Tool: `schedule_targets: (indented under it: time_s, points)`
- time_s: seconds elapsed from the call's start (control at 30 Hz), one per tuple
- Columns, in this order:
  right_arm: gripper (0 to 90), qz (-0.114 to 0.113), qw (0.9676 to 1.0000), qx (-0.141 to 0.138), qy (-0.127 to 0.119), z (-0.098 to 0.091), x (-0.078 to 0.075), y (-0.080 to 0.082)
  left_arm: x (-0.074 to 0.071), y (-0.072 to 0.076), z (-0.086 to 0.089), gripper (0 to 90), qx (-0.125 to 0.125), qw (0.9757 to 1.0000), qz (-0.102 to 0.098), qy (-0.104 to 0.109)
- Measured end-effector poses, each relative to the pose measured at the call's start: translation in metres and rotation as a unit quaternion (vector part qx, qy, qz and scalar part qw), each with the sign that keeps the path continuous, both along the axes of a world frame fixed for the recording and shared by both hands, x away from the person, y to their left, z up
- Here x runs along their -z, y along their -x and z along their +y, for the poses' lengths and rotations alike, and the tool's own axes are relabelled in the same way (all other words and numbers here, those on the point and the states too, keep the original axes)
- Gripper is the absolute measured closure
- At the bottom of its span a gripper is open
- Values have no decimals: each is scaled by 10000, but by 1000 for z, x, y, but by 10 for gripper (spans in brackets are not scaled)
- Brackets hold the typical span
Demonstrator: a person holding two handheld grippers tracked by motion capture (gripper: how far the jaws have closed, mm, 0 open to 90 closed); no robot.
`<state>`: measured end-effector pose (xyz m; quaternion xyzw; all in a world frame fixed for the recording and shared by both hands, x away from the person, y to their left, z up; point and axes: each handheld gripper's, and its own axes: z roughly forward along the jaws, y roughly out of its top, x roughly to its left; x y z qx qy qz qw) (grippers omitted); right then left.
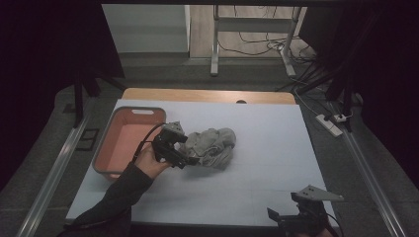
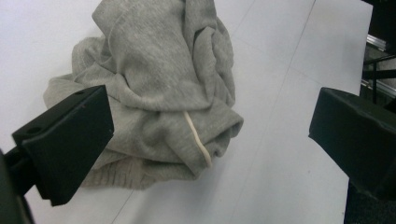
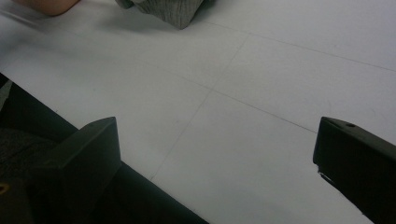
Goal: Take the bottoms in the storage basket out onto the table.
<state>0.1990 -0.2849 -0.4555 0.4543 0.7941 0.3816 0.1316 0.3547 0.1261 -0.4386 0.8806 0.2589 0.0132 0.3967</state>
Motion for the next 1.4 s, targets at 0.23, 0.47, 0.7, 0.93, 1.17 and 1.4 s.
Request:
schedule_targets:
  time_s: [0.23, 0.47, 0.7, 0.93, 1.17, 1.4]
  points:
    - [9, -10, 10000, -7, 3, 0, 0, 0, 1, 4, 5, 1, 1, 10000, -4, -40]
    - [9, -5, 10000, -13, 26, 0, 0, 0, 1, 9, 9, 0, 27, 10000, -49, -26]
    - [9, -2, 10000, -12, 31, 1, 0, 0, 0, 14, 12, 0, 27, 10000, -56, 4]
    - [9, 3, 10000, -16, 33, 1, 0, 0, -1, 19, 15, 0, 2, 10000, -60, 10]
    - [9, 13, 10000, -16, 37, 1, 0, 0, -2, 23, 21, 0, -28, 10000, -53, 35]
    - [9, 11, 10000, -17, 45, 1, 0, 0, -3, 27, 25, 1, -52, 10000, -56, 54]
